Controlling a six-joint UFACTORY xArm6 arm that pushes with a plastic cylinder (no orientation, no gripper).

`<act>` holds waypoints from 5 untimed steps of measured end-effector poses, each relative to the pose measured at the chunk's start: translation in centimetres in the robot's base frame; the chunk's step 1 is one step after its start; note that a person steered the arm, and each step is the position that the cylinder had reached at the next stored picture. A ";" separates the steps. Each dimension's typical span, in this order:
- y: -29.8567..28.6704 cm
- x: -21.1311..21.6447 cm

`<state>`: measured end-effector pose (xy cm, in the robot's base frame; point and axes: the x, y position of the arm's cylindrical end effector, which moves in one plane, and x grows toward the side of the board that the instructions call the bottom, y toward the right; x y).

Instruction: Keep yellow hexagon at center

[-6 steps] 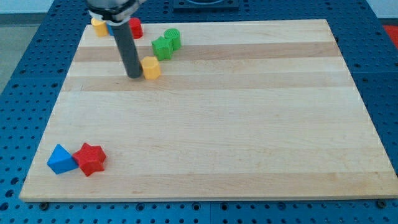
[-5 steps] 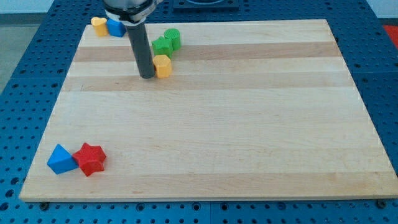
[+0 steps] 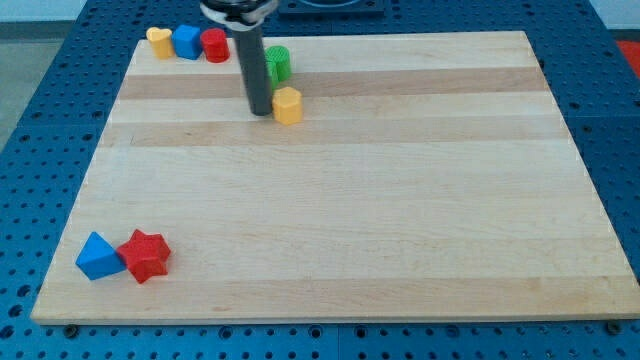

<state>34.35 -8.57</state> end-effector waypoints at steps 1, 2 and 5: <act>-1.7 -0.9; -1.9 -1.9; 7.7 1.3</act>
